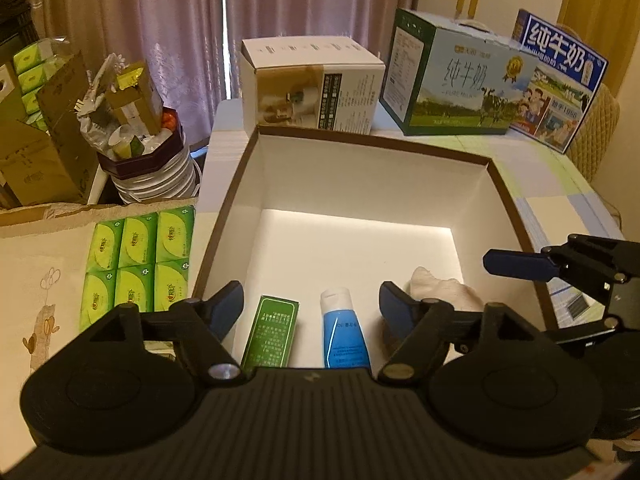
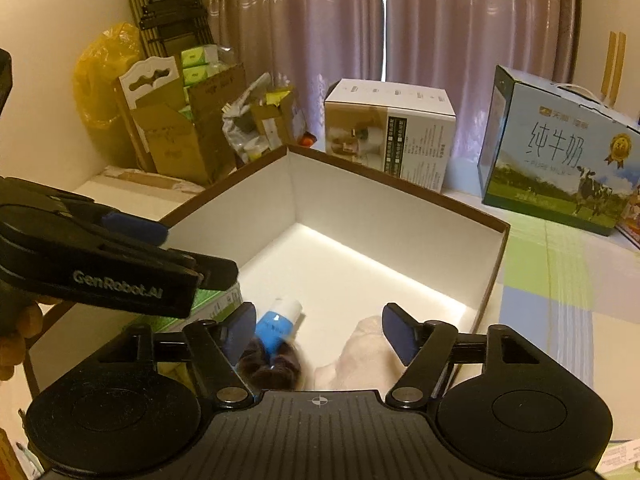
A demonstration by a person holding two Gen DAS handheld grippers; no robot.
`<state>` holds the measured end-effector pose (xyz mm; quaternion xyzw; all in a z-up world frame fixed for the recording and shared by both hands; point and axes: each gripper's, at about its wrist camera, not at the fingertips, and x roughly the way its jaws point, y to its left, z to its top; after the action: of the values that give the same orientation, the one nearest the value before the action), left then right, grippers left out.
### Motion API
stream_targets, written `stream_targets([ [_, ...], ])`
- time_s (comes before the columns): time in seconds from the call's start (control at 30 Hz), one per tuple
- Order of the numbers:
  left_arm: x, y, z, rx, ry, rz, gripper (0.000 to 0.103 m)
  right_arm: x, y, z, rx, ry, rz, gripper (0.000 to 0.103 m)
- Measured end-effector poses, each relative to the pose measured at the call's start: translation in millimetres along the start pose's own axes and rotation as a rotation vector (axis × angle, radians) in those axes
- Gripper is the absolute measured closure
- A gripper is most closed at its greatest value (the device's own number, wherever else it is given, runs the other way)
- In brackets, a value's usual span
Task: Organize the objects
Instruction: 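Lower and release the toothpaste tube and scrunchie into the box with both grippers, then move both tools back toward the pill bottle and red candy packet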
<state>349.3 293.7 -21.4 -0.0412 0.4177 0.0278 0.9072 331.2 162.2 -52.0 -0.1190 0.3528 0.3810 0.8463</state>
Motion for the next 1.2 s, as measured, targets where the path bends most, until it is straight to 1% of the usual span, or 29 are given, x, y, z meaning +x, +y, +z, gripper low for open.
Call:
stream_targets([
  [0.03, -2.9, 0.2, -0.8, -0.004, -0.003, 0.003, 0.030, -2.0, 0.2, -1.3, 0.003, 0.004, -0.001, 0.035],
  [0.1, -7.6, 0.7, -2.8, -0.012, -0.007, 0.009, 0.025, -7.0, -0.4, -4.3, 0.009, 0.008, 0.001, 0.034],
  [0.37, -31.4, 0.7, -12.4, -0.042, -0.023, 0.020, 0.017, -35.7, -0.8, -14.8, 0.034, -0.009, 0.025, 0.032],
  [0.8, -73.4, -19.6, -30.9, -0.043, -0.042, 0.001, 0.013, -84.8, -2.1, -31.2, 0.069, -0.056, 0.045, 0.030],
  [1.2, -105.7, -53.5, -61.0, -0.033, -0.029, -0.008, 0.013, -133.2, -15.5, -61.2, 0.119, -0.085, 0.085, 0.030],
])
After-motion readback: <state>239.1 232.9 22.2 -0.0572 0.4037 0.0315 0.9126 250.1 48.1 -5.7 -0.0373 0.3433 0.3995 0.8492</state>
